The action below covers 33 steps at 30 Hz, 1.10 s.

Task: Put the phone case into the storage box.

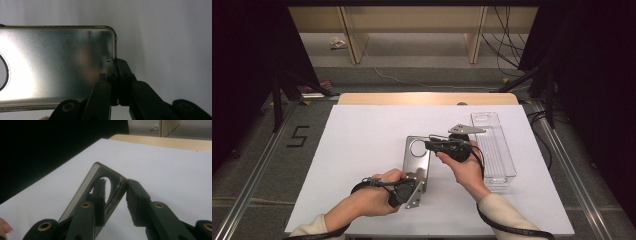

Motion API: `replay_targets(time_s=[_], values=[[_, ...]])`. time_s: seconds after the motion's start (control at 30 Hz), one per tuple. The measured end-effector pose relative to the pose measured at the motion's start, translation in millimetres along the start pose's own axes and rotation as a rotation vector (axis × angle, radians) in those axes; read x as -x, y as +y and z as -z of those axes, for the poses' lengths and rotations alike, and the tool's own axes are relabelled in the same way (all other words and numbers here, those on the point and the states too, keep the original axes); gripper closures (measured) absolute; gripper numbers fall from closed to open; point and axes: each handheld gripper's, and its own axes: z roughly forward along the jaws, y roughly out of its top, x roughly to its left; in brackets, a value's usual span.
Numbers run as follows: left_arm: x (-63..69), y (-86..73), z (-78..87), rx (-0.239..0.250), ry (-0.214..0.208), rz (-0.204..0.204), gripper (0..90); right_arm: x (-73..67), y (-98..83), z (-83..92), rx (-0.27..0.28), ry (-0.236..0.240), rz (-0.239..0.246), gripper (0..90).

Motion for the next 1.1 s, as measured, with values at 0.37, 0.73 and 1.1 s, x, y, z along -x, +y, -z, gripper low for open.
replay_targets(time_s=[0.37,0.73,1.1], values=[[-2.0,-0.1,-6.6,-0.019,0.008,0.008,88.6,-14.1,7.1,5.2,0.038,0.001,-0.034,77.6],[-3.4,-1.8,-10.5,-0.02,0.021,0.026,88.5,-18.6,9.0,6.5,0.054,0.006,-0.06,80.0],[-5.3,-3.2,-11.6,-0.014,0.035,0.043,88.2,-24.5,12.1,9.3,0.068,0.008,-0.062,81.7]])
